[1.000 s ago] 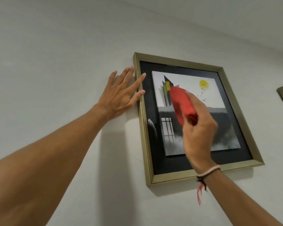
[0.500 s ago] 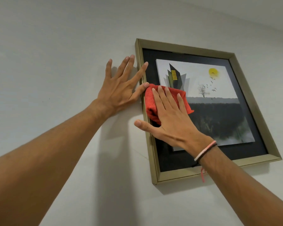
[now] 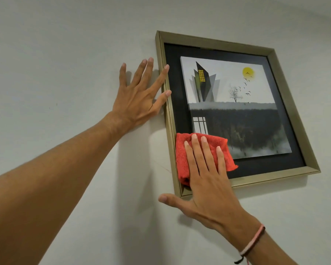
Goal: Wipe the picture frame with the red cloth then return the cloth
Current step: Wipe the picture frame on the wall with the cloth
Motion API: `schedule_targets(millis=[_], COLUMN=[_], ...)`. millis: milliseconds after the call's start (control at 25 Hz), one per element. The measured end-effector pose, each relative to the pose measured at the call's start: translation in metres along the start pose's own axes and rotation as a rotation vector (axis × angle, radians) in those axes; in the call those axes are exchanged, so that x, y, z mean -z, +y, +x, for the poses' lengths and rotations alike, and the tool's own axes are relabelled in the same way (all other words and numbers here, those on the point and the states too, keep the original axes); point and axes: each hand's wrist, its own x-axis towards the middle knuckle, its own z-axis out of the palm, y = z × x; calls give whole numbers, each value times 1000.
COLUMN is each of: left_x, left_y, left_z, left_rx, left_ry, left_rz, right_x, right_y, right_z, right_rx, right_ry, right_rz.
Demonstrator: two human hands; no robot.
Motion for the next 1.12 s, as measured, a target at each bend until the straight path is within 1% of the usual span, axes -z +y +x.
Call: schedule_targets(millis=[120, 240, 360, 440, 520, 600, 720, 840, 1000, 1040, 1120], left_x=[-2, -4, -5, -4, -3, -2, -1, 0, 0, 0, 0], left_y=[-1, -2, -3, -3, -1, 0, 0, 2, 2, 1, 2], left_z=[0, 1, 2, 2, 1, 0, -1, -2, -3, -3, -3], left_rx=[5, 13, 31, 39, 31, 28, 40, 49, 50, 47, 41], left_ry=[2, 21, 18, 16, 12, 2, -5, -9, -5, -2, 3], left_rz=[9, -8, -13, -6, -13, -14, -14, -7, -6, -5, -3], right_x=[1, 9, 32, 37, 30, 16, 8, 14, 23, 23, 26], right_y=[-3, 4, 9, 10, 9, 6, 0, -2, 0, 2, 6], right_z=[24, 69, 118, 123, 95, 42, -18, -27, -44, -49, -52], right_rx=[-40, -33, -12, -12, -2, 19, 20, 2, 45, 52, 52], right_ry=[53, 99, 57, 42, 42, 28, -53, -93, -169, -168, -107], right_rz=[49, 62, 60, 66, 86, 91, 35, 18, -69, -113, -184])
